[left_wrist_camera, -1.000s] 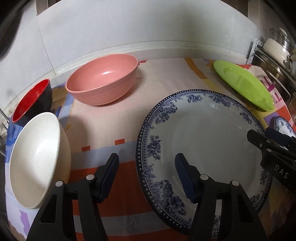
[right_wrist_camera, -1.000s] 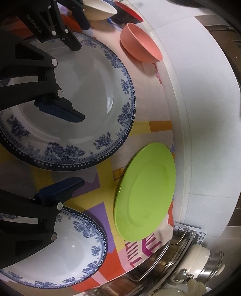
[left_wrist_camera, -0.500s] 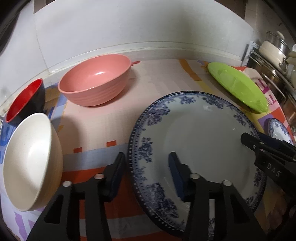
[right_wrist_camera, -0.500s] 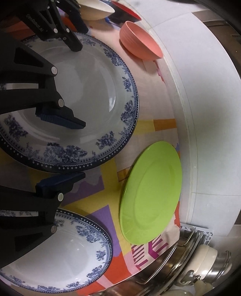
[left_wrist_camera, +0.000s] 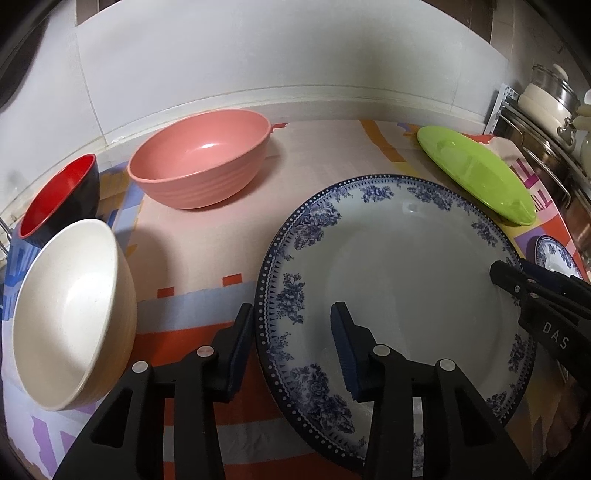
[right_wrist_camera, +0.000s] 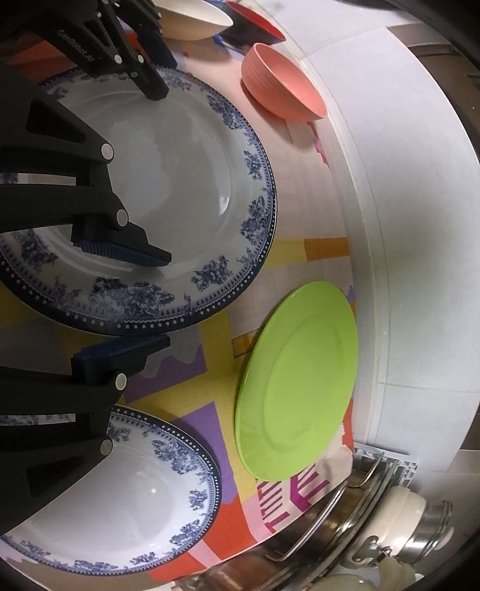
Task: Organize plates and bowls
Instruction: 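Lift the blue-and-white plate with both tools and carry it toward the white bowl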
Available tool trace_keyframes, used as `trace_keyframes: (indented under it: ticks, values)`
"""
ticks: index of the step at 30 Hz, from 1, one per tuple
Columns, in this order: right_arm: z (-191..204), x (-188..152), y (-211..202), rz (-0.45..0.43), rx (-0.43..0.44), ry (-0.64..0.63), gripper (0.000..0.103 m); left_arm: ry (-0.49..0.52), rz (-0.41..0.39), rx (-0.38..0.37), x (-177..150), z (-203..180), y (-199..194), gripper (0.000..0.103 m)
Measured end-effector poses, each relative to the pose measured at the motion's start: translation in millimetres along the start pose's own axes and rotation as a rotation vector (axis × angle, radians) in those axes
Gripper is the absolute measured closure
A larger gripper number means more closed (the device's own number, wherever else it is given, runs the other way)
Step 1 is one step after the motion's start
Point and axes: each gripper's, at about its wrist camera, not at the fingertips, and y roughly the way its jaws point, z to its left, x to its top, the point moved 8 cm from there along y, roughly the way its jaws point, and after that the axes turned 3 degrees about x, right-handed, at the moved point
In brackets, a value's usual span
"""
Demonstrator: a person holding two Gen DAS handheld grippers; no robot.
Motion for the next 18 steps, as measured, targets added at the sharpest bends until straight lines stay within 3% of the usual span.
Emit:
trace_keyframes:
  ticks: [18]
  values:
    - [32, 1, -54, -0.057, 0.034, -0.052, 0.065, -0.078, -0.098, 0.041, -11, 36, -66, 0.062]
